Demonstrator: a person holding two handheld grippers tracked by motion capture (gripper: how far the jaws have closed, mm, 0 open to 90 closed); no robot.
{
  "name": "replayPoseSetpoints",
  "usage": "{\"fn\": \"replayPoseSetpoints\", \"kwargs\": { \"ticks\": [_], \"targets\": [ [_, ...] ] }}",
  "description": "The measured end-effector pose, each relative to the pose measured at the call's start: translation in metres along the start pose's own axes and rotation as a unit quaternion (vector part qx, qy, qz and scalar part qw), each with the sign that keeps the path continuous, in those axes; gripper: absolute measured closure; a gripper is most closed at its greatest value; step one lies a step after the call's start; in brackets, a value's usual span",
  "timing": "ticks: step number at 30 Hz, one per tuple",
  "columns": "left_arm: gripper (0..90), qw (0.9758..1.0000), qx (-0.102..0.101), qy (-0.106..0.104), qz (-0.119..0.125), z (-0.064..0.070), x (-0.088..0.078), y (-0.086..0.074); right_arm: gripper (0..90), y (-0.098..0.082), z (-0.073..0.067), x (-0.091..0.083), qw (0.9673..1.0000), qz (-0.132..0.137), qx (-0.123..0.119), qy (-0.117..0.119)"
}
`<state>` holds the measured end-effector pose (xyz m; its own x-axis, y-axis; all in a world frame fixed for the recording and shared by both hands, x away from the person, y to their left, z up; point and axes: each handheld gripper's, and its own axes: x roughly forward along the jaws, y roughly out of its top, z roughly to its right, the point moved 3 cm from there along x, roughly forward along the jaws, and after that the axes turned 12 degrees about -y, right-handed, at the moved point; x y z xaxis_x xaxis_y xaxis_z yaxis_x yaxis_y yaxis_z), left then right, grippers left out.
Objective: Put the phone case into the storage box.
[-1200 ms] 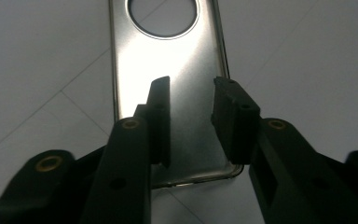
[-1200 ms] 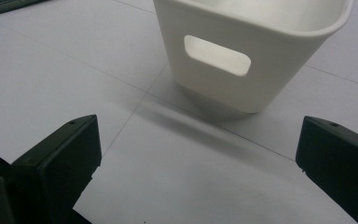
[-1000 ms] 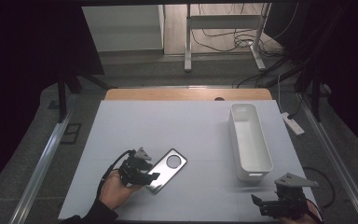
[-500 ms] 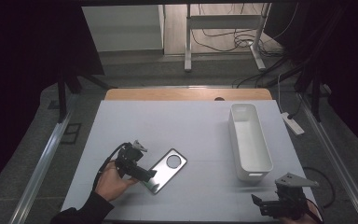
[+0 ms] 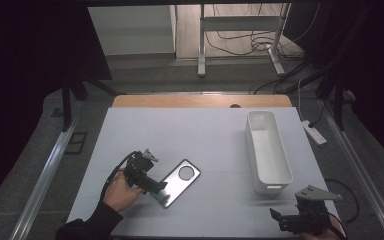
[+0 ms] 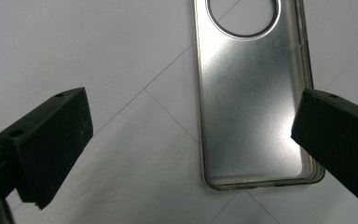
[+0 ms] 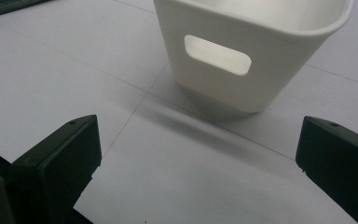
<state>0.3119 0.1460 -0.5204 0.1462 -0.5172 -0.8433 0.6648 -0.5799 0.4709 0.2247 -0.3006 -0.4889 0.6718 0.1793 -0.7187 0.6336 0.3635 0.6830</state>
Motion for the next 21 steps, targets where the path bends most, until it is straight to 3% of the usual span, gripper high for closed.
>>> {"fn": "replayPoseSetpoints", "kwargs": {
  "ticks": [21],
  "targets": [
    [0.0,0.9993,0.013,0.006,-0.034,-0.003,0.035,-0.008,0.4,0.0,0.0,0.0,1.0,0.0,0.0,0.0]
  ]
}}
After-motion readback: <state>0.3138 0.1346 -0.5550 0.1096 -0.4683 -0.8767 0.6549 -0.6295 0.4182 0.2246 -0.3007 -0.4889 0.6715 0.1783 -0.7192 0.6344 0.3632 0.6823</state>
